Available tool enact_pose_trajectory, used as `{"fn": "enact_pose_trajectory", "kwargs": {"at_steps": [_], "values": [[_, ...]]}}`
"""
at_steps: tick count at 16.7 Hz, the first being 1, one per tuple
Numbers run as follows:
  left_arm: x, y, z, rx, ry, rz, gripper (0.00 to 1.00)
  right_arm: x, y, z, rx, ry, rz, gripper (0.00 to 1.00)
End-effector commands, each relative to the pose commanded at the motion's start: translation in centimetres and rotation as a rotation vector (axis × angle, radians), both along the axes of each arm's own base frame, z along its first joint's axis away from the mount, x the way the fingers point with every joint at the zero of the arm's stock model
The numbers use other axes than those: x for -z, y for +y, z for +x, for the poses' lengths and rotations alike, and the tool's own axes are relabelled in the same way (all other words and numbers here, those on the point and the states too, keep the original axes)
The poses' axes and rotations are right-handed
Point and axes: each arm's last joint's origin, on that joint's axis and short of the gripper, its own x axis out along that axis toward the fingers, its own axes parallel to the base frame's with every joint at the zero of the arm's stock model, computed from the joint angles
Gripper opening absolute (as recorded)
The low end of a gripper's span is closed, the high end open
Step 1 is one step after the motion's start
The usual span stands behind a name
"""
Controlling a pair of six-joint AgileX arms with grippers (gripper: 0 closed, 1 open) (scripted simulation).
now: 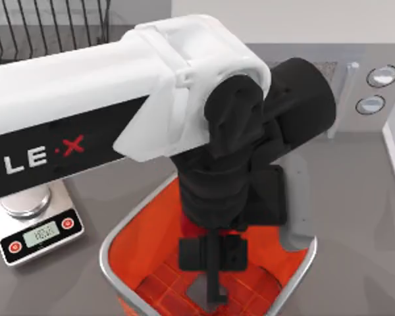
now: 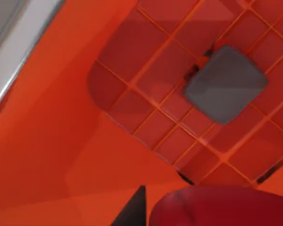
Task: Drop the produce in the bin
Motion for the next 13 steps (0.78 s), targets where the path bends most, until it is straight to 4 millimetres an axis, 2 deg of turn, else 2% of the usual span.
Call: {"fn": "enact_pose_trajectory", "kwargs": {"at_steps": [2, 7, 13], "values": [[0.1, -0.3, -1.0, 0.039, -0.005, 0.012, 0.0, 0.0, 0.0, 0.0, 0.0, 0.0, 0.0, 1.0], [0.2, -0.3, -0.9, 0.04, -0.01, 0.016, 0.0, 0.0, 0.0, 0.0, 0.0, 0.0, 0.0, 1.0], [3.0, -0.5, -0.6, 0.045, -0.006, 0.014, 0.0, 0.0, 0.0, 0.0, 0.0, 0.0, 0.0, 1.0]]}}
